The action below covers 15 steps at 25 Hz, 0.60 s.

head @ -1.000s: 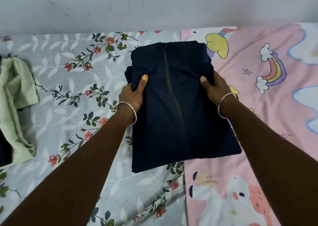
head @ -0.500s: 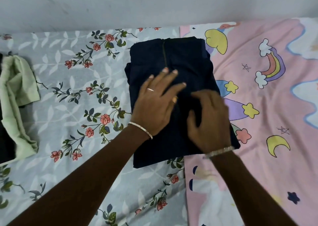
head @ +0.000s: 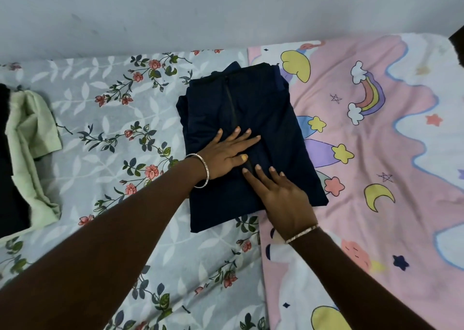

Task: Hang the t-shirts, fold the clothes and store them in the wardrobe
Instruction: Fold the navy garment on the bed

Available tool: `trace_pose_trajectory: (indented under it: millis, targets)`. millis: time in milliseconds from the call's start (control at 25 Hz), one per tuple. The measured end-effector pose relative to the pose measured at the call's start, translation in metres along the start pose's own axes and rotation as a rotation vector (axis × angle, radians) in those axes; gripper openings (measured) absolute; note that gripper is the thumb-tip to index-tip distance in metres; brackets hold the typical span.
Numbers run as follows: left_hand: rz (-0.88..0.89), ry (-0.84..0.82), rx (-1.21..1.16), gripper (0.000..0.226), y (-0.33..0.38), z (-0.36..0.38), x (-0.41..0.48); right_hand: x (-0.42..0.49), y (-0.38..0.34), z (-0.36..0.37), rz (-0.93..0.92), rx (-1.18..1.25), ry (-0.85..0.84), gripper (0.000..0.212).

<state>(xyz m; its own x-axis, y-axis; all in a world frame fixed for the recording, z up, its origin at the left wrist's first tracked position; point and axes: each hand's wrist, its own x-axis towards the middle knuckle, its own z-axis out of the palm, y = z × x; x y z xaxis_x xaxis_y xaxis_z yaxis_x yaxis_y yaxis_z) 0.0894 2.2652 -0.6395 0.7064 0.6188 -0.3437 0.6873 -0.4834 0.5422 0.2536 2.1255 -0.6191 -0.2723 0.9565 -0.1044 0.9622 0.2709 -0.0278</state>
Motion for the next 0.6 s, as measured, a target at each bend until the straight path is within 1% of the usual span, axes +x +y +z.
trace_pose_trajectory:
  millis: [120,240,320,400,440,480,520,600]
  targets:
    - [-0.038,-0.091,-0.25,0.046,0.014,-0.01,-0.013,0.006,0.004,-0.056,-0.044,0.04,-0.206,0.074]
    - [-0.052,-0.186,-0.48,0.04,0.033,-0.009,-0.047,-0.036,-0.017,-0.093,-0.083,0.062,-0.314,0.079]
    - [-0.091,-0.305,-0.719,0.046,0.041,0.007,-0.079,-0.074,-0.036,-0.104,-0.126,0.141,-0.438,0.079]
    - [-0.178,-0.393,-0.948,0.061,0.044,0.029,-0.113,-0.097,-0.044,-0.114,-0.151,0.212,-0.616,0.076]
    - [-0.225,-0.392,-1.099,0.069,0.041,0.04,-0.128,-0.102,-0.046,-0.118,-0.156,0.234,-0.679,0.073]
    - [-0.271,-0.358,-1.253,0.077,0.039,0.048,-0.141,-0.106,-0.048,-0.12,-0.164,0.24,-0.697,0.068]
    - [-0.309,-0.309,-1.389,0.084,0.033,0.052,-0.151,-0.105,-0.047,-0.123,-0.17,0.237,-0.67,0.061]
    - [-0.348,-0.19,-1.577,0.099,0.019,0.054,-0.172,-0.088,-0.039,-0.134,-0.165,0.239,-0.597,0.044]
